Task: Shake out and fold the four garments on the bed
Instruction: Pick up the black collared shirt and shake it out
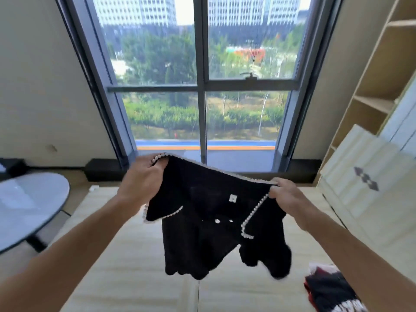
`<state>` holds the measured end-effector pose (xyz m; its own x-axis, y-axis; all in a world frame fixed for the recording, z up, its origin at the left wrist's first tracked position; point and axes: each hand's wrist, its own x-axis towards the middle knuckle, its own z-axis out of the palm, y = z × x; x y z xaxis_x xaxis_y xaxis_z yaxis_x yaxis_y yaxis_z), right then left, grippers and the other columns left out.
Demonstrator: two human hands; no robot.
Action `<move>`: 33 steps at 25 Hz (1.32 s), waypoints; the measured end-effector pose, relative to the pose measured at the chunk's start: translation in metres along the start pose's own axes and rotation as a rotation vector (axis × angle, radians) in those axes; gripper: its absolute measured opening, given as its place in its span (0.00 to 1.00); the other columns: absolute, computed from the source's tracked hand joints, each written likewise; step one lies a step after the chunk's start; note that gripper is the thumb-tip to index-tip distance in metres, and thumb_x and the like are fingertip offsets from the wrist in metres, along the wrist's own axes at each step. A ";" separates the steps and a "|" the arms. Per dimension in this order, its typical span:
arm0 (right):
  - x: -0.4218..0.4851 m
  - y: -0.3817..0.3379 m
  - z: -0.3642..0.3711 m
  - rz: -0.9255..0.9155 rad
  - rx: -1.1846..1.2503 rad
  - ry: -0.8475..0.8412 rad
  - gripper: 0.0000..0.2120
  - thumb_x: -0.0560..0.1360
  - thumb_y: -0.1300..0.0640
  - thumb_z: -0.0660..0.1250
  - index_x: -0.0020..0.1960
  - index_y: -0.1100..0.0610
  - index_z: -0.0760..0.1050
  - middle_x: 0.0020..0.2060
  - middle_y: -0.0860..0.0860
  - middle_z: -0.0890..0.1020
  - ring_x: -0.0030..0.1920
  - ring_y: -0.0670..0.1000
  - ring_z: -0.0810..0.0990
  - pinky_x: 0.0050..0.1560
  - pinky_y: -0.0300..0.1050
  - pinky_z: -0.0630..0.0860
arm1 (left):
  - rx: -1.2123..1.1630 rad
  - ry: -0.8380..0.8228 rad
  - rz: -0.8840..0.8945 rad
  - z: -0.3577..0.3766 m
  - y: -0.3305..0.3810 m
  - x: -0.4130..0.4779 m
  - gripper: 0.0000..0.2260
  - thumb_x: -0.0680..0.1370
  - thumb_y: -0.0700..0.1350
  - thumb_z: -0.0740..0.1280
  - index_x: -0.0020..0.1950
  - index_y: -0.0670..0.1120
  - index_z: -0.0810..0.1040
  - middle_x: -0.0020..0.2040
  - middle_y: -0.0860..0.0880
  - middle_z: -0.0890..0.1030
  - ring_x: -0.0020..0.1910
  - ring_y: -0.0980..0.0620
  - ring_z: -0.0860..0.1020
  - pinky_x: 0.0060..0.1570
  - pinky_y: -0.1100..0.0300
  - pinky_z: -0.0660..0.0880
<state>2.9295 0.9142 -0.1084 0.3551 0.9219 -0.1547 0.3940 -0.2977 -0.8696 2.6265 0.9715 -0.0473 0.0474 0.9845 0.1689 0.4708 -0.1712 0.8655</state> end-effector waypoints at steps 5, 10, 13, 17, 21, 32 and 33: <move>-0.057 -0.117 -0.060 -0.176 0.047 -0.153 0.04 0.78 0.59 0.64 0.47 0.59 0.74 0.43 0.53 0.78 0.44 0.54 0.77 0.45 0.48 0.70 | 0.183 0.152 0.236 -0.099 0.125 -0.034 0.09 0.80 0.50 0.68 0.41 0.48 0.80 0.32 0.52 0.80 0.33 0.51 0.80 0.34 0.59 0.69; -0.082 -0.167 -0.071 -0.590 -0.378 0.071 0.15 0.72 0.73 0.66 0.57 0.64 0.76 0.50 0.57 0.79 0.47 0.57 0.80 0.46 0.54 0.78 | 0.504 0.399 0.427 -0.148 0.147 -0.053 0.06 0.78 0.49 0.70 0.46 0.48 0.81 0.42 0.47 0.81 0.44 0.43 0.79 0.46 0.51 0.74; -0.085 -0.165 -0.064 -0.744 -0.536 0.177 0.17 0.67 0.77 0.64 0.48 0.58 0.72 0.45 0.53 0.75 0.45 0.54 0.76 0.44 0.48 0.75 | 0.241 0.416 0.321 -0.157 0.140 -0.068 0.10 0.80 0.45 0.65 0.39 0.49 0.75 0.34 0.48 0.76 0.35 0.49 0.73 0.37 0.54 0.67; -0.079 -0.146 -0.051 -0.604 -0.564 0.183 0.15 0.70 0.74 0.60 0.47 0.55 0.72 0.42 0.56 0.79 0.44 0.59 0.78 0.45 0.53 0.77 | -0.187 0.271 0.138 -0.154 0.116 -0.095 0.17 0.85 0.44 0.58 0.37 0.51 0.75 0.29 0.56 0.77 0.29 0.59 0.76 0.35 0.59 0.70; -0.074 -0.147 -0.052 -0.332 -0.093 0.004 0.10 0.77 0.71 0.56 0.45 0.57 0.69 0.38 0.57 0.72 0.37 0.55 0.70 0.34 0.47 0.63 | -0.293 0.116 -0.046 -0.147 0.098 -0.104 0.16 0.86 0.47 0.57 0.44 0.49 0.80 0.33 0.56 0.85 0.39 0.56 0.84 0.42 0.58 0.74; -0.071 -0.126 -0.062 -0.310 -0.073 -0.106 0.10 0.82 0.58 0.61 0.45 0.60 0.78 0.35 0.52 0.80 0.36 0.47 0.79 0.37 0.38 0.71 | 0.272 -0.508 0.162 -0.145 0.042 -0.066 0.11 0.74 0.46 0.75 0.55 0.48 0.81 0.45 0.45 0.86 0.43 0.49 0.86 0.44 0.56 0.81; -0.068 -0.115 -0.060 -0.301 -0.096 -0.091 0.11 0.83 0.57 0.61 0.45 0.59 0.77 0.35 0.52 0.79 0.36 0.48 0.78 0.38 0.40 0.70 | 0.391 -0.485 0.213 -0.139 0.030 -0.062 0.04 0.78 0.44 0.72 0.51 0.50 0.81 0.41 0.46 0.85 0.40 0.51 0.84 0.42 0.57 0.78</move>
<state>2.9105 0.8708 0.0299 0.1350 0.9892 0.0576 0.5497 -0.0264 -0.8349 2.5154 0.9001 0.0339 0.5232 0.8522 0.0066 0.6885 -0.4273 0.5860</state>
